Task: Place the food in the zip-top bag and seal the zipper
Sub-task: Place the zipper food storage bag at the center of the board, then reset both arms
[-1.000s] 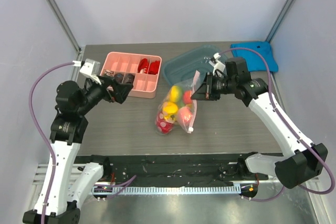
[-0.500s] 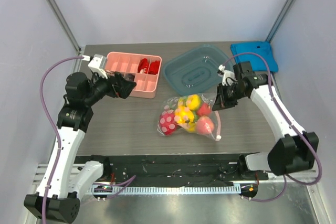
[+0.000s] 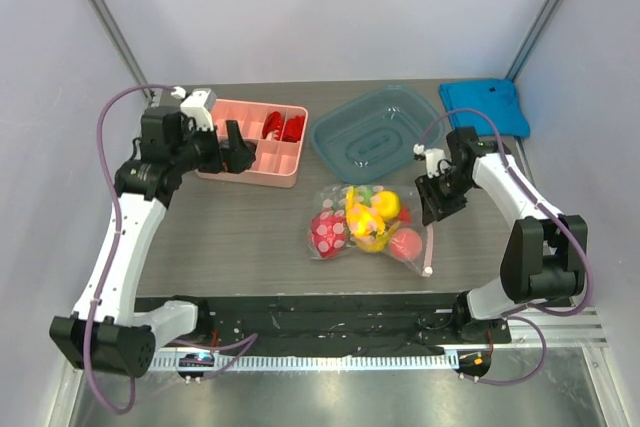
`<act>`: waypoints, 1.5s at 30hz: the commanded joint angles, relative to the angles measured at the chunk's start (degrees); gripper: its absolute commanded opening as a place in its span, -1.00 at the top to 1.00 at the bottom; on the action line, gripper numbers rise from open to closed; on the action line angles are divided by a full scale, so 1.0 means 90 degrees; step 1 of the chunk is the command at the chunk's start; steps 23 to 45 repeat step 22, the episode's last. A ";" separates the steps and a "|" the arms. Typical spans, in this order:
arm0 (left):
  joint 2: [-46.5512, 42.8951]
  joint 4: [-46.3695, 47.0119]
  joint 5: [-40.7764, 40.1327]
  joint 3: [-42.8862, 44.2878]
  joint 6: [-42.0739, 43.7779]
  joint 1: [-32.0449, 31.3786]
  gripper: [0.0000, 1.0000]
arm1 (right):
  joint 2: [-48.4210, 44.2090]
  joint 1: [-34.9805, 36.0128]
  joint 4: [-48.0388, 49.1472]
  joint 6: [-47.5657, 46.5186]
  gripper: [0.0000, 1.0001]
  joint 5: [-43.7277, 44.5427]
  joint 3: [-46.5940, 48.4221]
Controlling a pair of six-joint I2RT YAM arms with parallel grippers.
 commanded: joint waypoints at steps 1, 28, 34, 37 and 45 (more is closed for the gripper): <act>0.0518 -0.1289 -0.0574 0.0724 0.0212 0.0026 -1.00 | -0.0039 -0.0420 0.0354 -0.0384 -0.18 0.0454 0.0250; 0.2227 -0.2188 -0.1022 0.2131 0.1052 -0.0052 -1.00 | -0.0742 -0.0948 0.1780 0.1608 -0.99 -0.1636 0.2057; 0.2227 -0.2188 -0.1022 0.2131 0.1052 -0.0052 -1.00 | -0.0742 -0.0948 0.1780 0.1608 -0.99 -0.1636 0.2057; 0.2227 -0.2188 -0.1022 0.2131 0.1052 -0.0052 -1.00 | -0.0742 -0.0948 0.1780 0.1608 -0.99 -0.1636 0.2057; 0.2227 -0.2188 -0.1022 0.2131 0.1052 -0.0052 -1.00 | -0.0742 -0.0948 0.1780 0.1608 -0.99 -0.1636 0.2057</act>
